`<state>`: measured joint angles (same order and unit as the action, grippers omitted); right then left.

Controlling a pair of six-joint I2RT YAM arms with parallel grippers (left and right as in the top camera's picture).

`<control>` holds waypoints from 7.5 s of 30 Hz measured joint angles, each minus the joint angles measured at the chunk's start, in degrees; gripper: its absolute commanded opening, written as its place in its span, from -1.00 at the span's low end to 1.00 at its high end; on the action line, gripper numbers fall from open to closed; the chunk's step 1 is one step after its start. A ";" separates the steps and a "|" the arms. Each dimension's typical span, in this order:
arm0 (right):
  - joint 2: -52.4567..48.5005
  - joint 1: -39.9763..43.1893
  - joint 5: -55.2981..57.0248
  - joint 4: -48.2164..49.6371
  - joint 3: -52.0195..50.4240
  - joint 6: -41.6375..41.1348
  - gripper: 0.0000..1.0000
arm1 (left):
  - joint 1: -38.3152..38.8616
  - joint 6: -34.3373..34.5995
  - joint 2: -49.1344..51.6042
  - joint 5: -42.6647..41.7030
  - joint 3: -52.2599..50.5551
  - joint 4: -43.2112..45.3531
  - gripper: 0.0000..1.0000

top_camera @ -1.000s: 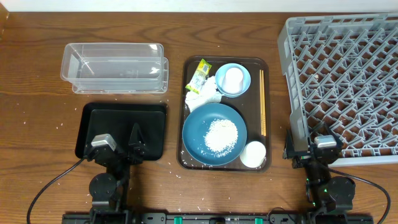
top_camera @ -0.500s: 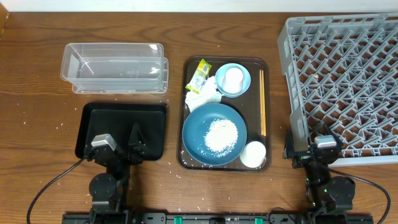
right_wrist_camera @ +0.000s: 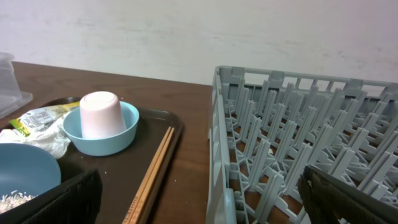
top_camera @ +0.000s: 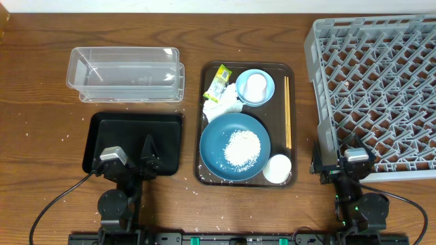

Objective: Sort waste into correct bins and load items into the dishwasher rack

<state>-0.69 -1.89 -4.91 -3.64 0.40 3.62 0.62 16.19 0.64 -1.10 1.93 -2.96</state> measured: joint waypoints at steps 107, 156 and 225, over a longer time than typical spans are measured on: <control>0.00 0.00 0.04 -0.02 0.00 0.00 0.98 | 0.04 11.58 10.86 -28.70 9.38 19.61 0.84; -0.04 0.00 0.35 -0.02 0.00 0.00 0.97 | 26.01 -12.20 104.02 2.36 96.00 -38.27 0.96; -0.04 0.00 0.37 -0.02 0.00 0.02 0.98 | 23.58 -11.02 125.81 2.95 95.93 -33.22 -0.74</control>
<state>-0.73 -1.89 -4.54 -3.66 0.40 3.64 24.21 5.17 126.45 1.85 97.86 -36.18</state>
